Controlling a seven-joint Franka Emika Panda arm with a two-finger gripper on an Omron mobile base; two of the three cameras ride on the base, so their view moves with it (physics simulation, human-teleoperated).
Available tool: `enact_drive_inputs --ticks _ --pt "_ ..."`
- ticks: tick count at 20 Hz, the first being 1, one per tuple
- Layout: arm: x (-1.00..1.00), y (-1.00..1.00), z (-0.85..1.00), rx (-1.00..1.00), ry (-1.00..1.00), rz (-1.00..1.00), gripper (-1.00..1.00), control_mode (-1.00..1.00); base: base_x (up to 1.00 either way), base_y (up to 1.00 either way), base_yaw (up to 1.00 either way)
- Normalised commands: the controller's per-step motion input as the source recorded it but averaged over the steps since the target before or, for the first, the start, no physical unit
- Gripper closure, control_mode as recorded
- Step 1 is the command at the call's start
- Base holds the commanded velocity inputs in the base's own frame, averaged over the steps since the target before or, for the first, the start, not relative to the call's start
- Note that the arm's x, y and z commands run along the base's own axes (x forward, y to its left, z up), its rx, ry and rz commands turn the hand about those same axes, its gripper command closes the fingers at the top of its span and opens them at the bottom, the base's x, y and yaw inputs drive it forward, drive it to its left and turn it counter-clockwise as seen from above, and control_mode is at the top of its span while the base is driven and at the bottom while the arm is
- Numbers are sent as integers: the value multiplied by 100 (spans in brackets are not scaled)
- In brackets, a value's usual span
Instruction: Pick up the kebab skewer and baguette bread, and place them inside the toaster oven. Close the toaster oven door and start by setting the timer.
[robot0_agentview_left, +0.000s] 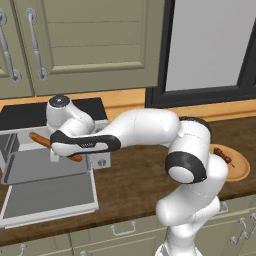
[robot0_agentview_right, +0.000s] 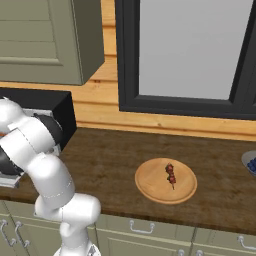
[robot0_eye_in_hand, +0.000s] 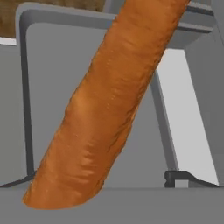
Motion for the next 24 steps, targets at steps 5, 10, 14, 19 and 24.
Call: enact_drive_inputs --ticks 5,10,14,19,24 --pt "10 7 -11 -1 15 39 -100 -100 0 0 0" --pt "0 34 0 0 3 -22 -100 -100 0 0 0" --pt "0 39 -3 0 0 -33 -100 -100 0 0 0" --pt "0 12 0 0 7 -18 -100 -100 0 0 0" --pt "0 0 -18 -3 -2 -1 -100 -100 0 0 0"
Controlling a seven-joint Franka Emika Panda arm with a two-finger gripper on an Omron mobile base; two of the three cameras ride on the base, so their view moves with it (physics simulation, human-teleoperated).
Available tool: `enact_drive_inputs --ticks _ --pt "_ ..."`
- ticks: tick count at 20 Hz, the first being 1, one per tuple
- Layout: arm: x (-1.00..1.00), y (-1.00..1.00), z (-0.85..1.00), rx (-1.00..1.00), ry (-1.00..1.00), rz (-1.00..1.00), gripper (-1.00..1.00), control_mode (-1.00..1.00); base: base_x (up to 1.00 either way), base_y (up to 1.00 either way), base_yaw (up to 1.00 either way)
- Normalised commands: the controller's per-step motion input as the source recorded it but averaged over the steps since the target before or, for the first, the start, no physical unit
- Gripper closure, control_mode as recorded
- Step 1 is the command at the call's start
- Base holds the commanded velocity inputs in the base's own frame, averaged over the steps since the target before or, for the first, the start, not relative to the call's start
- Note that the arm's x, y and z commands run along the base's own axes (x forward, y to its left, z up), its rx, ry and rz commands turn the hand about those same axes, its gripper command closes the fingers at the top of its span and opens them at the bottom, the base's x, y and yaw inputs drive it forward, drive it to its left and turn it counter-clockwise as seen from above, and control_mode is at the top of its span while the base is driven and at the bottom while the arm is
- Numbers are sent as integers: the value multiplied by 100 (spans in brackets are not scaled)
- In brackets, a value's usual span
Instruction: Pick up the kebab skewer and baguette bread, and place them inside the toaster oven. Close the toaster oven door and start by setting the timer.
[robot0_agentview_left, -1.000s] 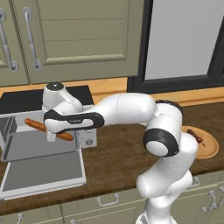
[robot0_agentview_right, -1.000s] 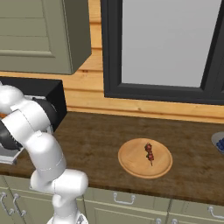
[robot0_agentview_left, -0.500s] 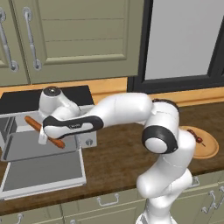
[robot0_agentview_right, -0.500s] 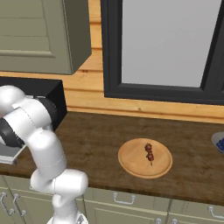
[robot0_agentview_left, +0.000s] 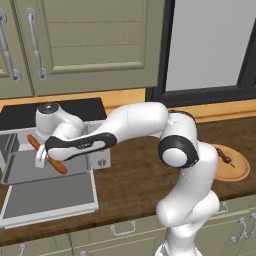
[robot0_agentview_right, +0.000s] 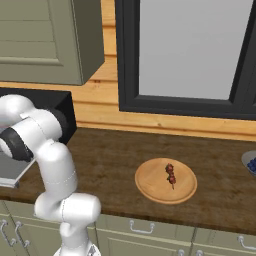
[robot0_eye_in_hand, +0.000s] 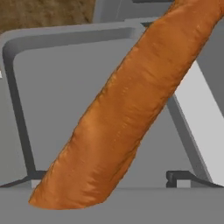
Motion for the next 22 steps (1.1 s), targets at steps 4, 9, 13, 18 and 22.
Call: enact_drive_inputs --ticks 4,9,13,18,22 --pt "0 0 -41 -4 -23 0 -100 -100 0 0 0" --pt "0 0 -42 -1 -32 0 -100 -100 0 0 0" --pt "21 0 -26 0 -21 -3 -100 -100 0 0 0" --pt "23 0 0 0 -2 -3 -100 -100 0 0 0" --pt "-20 0 1 0 1 0 -100 -100 0 0 0"
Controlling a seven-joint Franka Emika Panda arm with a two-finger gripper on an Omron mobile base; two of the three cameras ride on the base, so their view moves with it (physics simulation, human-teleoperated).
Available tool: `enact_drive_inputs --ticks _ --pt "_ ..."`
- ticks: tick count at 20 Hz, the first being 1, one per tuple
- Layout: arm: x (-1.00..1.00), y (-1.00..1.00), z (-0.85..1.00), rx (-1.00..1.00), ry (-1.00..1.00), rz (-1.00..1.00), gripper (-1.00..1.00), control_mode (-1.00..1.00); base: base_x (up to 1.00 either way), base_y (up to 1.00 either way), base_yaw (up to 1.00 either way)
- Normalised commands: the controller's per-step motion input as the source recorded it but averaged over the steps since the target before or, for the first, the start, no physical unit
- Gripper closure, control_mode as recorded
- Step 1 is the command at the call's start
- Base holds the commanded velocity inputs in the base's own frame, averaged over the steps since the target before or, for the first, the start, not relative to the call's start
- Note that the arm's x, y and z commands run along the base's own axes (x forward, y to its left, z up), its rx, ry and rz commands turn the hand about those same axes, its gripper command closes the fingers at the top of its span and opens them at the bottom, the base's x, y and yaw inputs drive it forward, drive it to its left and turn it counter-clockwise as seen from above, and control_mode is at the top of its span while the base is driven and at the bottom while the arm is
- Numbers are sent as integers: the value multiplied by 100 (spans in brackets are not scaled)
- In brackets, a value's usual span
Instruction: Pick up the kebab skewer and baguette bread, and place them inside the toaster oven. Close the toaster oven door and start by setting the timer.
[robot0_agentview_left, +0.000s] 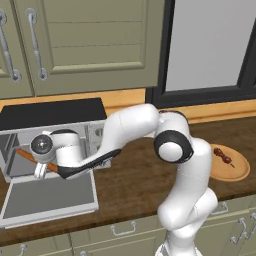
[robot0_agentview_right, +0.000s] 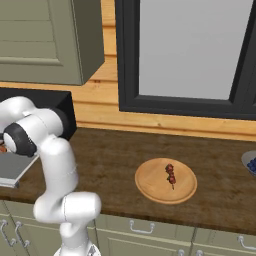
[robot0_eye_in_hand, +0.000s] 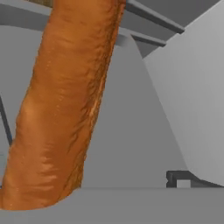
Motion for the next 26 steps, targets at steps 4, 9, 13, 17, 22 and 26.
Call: enact_drive_inputs --ticks 4,9,13,17,22,26 --pt "-26 0 37 -6 -5 6 -100 -100 0 0 0" --pt "2 -3 58 -4 -12 14 -100 -100 0 0 0" --pt "27 -36 8 -4 -11 22 -100 -100 0 0 0" --pt "20 -42 -8 -7 -12 21 -100 -100 0 0 0" --pt "0 -21 -31 0 -11 9 -100 -100 0 0 0" --pt "-41 1 -45 5 -7 0 -100 -100 0 0 0"
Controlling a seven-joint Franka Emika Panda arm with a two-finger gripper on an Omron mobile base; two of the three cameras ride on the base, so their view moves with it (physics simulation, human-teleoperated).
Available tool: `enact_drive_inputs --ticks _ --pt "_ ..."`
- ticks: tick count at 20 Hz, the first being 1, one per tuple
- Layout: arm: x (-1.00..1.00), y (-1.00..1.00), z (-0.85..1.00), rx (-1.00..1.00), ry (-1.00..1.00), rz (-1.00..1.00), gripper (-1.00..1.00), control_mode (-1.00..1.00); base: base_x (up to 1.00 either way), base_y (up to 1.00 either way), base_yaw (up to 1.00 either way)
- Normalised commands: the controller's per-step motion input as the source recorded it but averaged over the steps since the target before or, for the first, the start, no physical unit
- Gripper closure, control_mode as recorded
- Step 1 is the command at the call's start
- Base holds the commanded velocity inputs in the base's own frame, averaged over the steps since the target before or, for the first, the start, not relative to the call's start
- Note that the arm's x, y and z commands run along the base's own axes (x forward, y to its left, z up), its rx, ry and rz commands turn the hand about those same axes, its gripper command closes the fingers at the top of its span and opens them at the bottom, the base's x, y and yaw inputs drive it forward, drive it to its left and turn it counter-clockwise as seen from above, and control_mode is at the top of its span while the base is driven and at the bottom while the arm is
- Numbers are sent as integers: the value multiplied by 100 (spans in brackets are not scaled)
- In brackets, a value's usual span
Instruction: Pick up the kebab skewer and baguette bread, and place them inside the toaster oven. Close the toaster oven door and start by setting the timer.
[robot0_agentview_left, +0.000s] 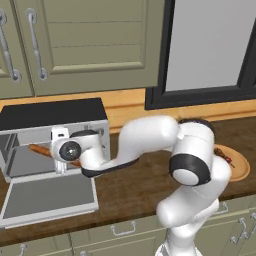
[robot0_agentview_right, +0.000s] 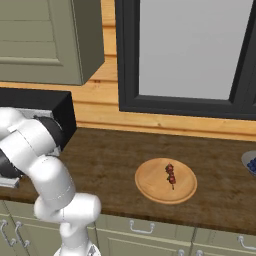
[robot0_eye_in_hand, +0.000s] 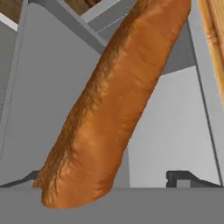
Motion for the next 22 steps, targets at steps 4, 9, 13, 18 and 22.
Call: enact_drive_inputs --ticks 4,9,13,18,22 --pt "-93 33 -39 12 0 -2 -100 -100 0 0 0" --pt "-41 13 4 7 -10 -2 -100 -100 0 0 0" --pt "-1 -3 95 0 -32 5 -100 -100 0 0 0" --pt "38 -52 47 6 -8 1 -100 -100 0 0 0" --pt "42 -36 -24 7 0 0 -100 -100 0 0 0"
